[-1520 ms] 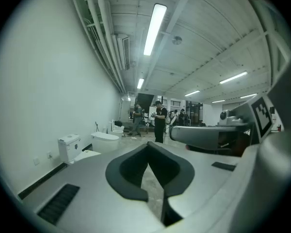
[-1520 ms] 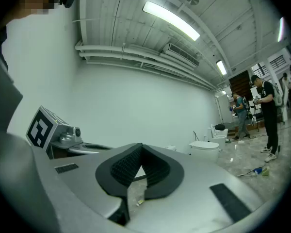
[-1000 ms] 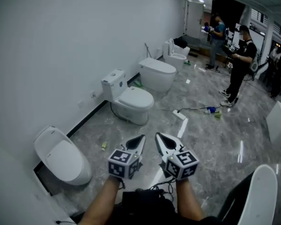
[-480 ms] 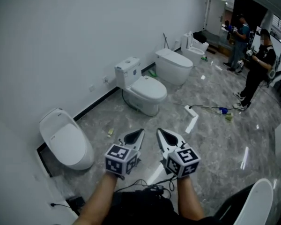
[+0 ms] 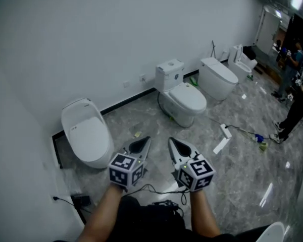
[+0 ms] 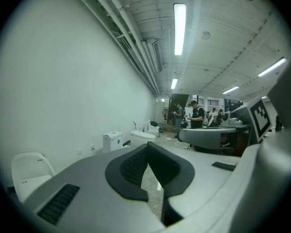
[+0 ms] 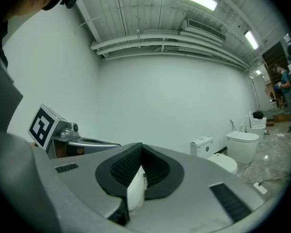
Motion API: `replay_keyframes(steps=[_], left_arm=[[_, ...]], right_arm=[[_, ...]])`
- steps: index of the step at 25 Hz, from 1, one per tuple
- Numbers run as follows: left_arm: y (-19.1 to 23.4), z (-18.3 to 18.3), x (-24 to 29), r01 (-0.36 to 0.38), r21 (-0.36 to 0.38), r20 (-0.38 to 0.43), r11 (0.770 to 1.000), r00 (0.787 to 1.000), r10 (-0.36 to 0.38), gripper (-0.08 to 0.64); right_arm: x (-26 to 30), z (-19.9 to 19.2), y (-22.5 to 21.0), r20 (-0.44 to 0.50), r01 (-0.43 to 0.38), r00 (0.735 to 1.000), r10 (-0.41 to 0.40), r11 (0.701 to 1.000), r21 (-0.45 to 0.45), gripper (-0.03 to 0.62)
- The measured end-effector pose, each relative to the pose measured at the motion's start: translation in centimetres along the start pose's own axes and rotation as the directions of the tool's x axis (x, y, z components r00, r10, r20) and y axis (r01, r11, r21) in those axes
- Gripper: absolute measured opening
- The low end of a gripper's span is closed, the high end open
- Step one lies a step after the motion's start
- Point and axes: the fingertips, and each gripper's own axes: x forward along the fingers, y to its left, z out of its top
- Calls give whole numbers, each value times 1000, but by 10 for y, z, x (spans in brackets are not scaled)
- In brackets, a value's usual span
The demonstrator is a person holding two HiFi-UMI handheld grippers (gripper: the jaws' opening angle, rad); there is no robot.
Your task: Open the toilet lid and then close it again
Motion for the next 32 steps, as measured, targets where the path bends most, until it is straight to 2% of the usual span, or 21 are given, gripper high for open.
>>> replay_keyframes(steps=[8, 18, 23, 27, 32], left_arm=[[79, -12, -43, -166, -61, -13, 984, 986, 165, 6], [200, -47, -94, -325, -117, -69, 938, 945, 319, 6], [265, -70, -113, -391, -119, -112, 913, 919, 379, 8], [315, -102, -127, -447, -122, -155, 886, 890, 428, 6], [371, -155, -139, -493, -150, -224, 857, 861, 456, 6]], right_arm=[[69, -6, 57, -52, -157, 986, 156, 988, -12, 9], [174, -32, 138, -133, -289, 948, 288, 957, 15, 10], [234, -52, 173, -178, -334, 925, 335, 942, 38, 11], [276, -83, 192, -221, -351, 908, 355, 935, 60, 11], [323, -133, 209, -293, -337, 886, 361, 933, 129, 11]])
